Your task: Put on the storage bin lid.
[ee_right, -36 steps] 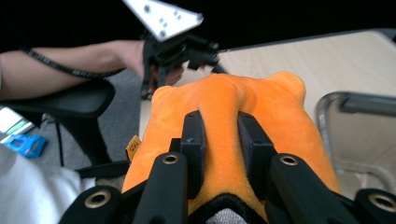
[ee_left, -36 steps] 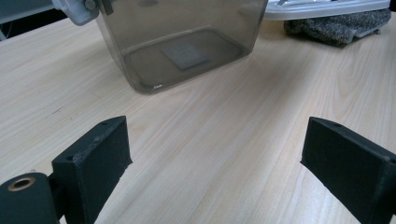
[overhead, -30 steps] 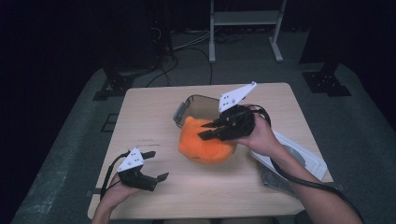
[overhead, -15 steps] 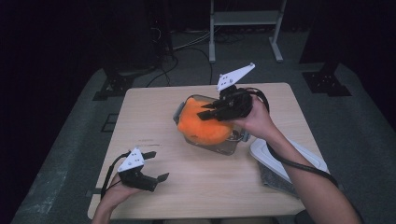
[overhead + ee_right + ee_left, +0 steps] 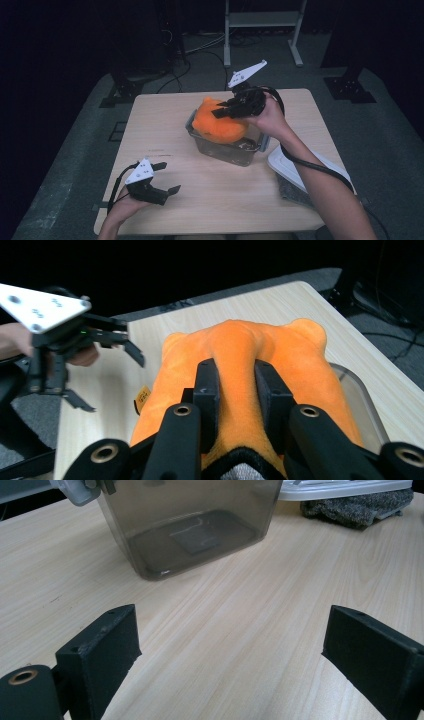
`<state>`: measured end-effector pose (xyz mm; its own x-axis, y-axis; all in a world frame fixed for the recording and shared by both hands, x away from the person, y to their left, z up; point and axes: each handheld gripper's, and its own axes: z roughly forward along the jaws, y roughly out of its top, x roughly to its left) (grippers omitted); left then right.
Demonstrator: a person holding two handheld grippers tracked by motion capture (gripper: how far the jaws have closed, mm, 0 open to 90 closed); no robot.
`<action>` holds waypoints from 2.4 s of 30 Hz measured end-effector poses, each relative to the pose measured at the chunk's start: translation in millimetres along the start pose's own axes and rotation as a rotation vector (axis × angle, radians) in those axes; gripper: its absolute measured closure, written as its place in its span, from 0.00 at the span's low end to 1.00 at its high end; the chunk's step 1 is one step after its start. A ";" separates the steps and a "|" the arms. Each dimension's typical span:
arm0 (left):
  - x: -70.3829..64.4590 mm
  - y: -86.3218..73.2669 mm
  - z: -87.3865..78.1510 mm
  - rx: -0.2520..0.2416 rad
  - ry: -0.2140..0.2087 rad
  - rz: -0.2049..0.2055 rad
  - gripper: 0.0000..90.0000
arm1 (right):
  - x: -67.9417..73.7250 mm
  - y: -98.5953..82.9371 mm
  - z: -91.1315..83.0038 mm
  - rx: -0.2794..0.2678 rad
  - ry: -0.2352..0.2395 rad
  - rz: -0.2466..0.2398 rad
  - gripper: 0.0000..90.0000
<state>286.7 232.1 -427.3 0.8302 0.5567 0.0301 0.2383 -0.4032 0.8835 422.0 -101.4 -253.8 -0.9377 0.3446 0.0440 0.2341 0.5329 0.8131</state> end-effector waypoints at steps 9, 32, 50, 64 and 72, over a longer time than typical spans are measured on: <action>0.0 -0.2 0.5 -0.001 -0.003 -0.005 0.08 | -21.4 -15.1 10.4 0.011 -0.016 0.052 0.82; -0.8 0.4 0.7 0.004 -0.014 0.002 0.08 | -46.8 -32.8 33.2 0.055 -0.038 0.116 0.82; -1.5 0.8 0.8 0.000 -0.015 0.000 0.08 | -58.8 -49.4 55.4 0.097 -0.029 0.146 0.81; -1.2 1.0 -0.1 -0.005 -0.012 0.001 0.08 | -62.8 -56.6 71.5 0.136 -0.019 0.173 0.81; -1.1 1.0 -0.5 -0.005 -0.011 0.000 0.08 | -62.6 -57.6 79.8 0.156 -0.007 0.177 0.80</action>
<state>285.8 231.4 -426.2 0.8359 0.5483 0.0251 0.2355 -0.3994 0.8860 487.7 -92.0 -349.7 -0.8768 0.4483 0.1740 0.4323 0.5765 0.6933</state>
